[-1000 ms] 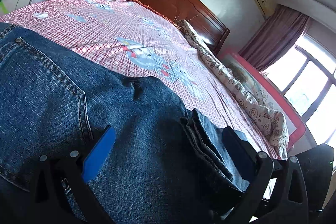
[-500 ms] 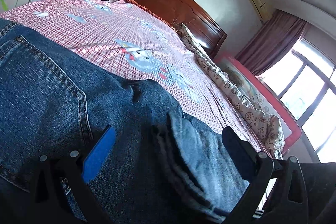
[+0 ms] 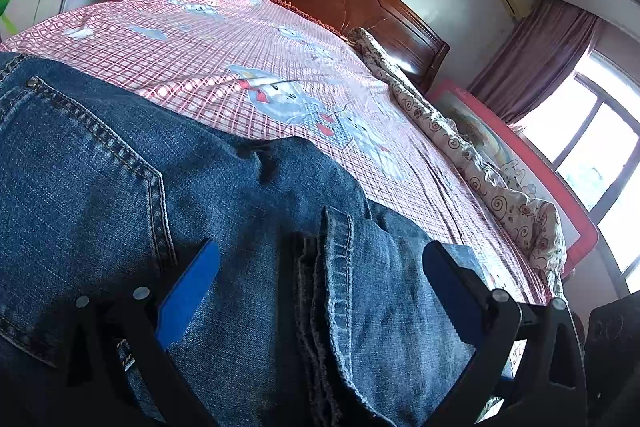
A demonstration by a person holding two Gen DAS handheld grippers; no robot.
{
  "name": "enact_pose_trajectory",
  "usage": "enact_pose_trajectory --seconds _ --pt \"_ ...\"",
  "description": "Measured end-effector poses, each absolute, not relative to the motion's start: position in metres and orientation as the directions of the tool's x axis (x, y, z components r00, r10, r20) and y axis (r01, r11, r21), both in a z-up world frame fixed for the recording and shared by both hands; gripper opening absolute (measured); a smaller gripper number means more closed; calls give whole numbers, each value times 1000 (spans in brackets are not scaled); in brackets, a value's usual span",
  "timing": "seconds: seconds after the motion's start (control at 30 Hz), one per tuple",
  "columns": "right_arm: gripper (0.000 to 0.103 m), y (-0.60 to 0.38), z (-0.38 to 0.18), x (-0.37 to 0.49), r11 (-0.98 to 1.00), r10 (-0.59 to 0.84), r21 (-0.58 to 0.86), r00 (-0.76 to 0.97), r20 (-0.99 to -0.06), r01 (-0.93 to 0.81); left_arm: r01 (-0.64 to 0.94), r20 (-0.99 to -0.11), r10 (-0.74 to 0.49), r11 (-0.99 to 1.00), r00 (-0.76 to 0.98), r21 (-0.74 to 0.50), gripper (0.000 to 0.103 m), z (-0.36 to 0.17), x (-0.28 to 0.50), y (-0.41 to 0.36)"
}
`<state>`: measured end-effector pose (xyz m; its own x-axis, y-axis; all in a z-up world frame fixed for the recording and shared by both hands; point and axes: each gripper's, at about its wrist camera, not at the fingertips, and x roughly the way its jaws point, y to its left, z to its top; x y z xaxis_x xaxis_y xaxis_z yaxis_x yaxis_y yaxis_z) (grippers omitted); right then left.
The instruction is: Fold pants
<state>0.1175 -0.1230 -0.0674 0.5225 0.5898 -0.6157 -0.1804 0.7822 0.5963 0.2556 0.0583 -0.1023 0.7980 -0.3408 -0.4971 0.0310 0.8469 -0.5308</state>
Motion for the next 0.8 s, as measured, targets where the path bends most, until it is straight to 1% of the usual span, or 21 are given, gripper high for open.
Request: enact_pose_trajectory --seconds 0.1,0.23,0.37,0.4,0.47,0.53,0.63,0.7,0.8 --pt "62 -147 -56 131 817 513 566 593 -621 -113 25 -508 -332 854 795 -519 101 -103 256 57" --pt "62 -173 -53 153 823 442 568 654 -614 -23 17 -523 -320 864 790 -503 101 -103 257 55" --pt "62 -176 -79 178 856 400 516 591 -701 33 11 -534 -310 872 786 -490 101 -103 258 52" --pt "66 -175 -79 177 868 389 496 604 -695 13 10 -537 -308 874 785 -487 101 -103 258 52" --pt "67 -168 -78 174 906 350 422 594 -724 -20 7 -543 -303 877 783 -480 101 -103 258 51" --pt "67 -160 -72 175 931 304 365 576 -759 -12 3 -549 -298 881 781 -473 101 -103 259 50" --pt "67 -146 -61 163 901 375 432 581 -723 -43 8 -546 -302 880 782 -476 101 -103 258 50" --pt "67 -127 -57 156 883 431 458 561 -707 -100 7 -547 -301 880 781 -474 101 -103 258 50" --pt "67 -96 -59 150 872 473 466 505 -722 -151 8 -545 -303 879 782 -477 101 -103 258 50"
